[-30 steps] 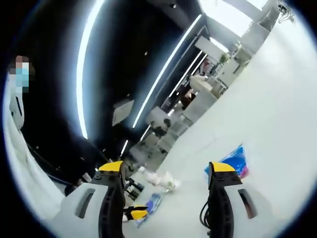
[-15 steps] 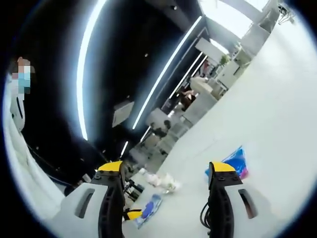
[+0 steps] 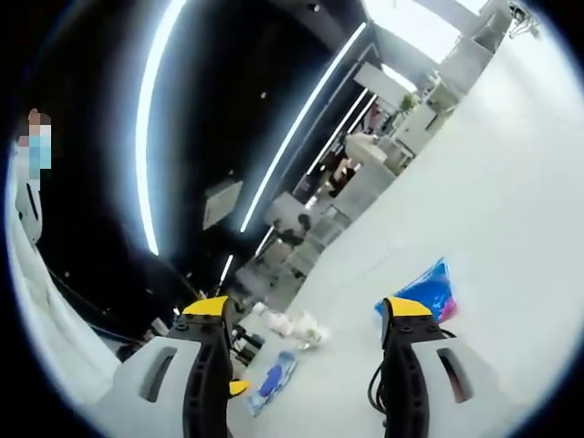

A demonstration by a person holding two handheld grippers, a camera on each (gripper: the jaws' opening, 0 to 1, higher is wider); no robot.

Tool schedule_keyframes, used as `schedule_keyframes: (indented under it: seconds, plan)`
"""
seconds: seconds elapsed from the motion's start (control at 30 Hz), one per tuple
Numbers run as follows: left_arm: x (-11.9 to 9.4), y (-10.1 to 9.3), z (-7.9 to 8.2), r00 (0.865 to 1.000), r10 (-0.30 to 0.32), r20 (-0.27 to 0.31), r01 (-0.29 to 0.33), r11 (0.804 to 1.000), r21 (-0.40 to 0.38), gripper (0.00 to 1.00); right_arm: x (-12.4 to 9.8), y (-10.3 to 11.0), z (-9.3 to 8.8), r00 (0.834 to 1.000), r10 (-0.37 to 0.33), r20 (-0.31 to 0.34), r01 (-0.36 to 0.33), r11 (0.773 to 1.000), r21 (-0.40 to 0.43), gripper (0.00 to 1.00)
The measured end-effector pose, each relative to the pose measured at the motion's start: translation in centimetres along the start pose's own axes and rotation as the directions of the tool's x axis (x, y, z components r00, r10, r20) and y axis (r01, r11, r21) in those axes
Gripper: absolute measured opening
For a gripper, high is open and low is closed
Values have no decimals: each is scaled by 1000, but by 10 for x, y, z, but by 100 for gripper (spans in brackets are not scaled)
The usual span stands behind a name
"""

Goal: Arrange the tabletop items into an orderly group along one side of the table until the central work area is clear of visible clutter.

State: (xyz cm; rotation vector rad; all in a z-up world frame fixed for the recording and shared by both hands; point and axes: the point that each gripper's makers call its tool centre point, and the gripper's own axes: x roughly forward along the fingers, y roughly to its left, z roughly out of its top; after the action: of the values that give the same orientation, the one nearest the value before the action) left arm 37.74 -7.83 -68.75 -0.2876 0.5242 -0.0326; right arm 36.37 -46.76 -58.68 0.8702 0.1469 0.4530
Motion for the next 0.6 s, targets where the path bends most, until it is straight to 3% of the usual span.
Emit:
schedule_keyframes:
  seconds: [0.2, 0.47, 0.6]
  plan:
    - [-10, 39, -6, 989, 148, 11, -144, 978, -149, 62, 0, -2, -7, 1000, -8, -19, 9, 1000, 7, 64]
    - [-16, 62, -26, 974, 225, -28, -224, 933, -280, 62, 1, -1, -14, 999, -12, -43, 13, 1000, 9, 64]
    - [-11, 69, -40, 975, 207, -81, -223, 913, -341, 61, 3, 0, -16, 999, -14, -50, 15, 1000, 15, 63]
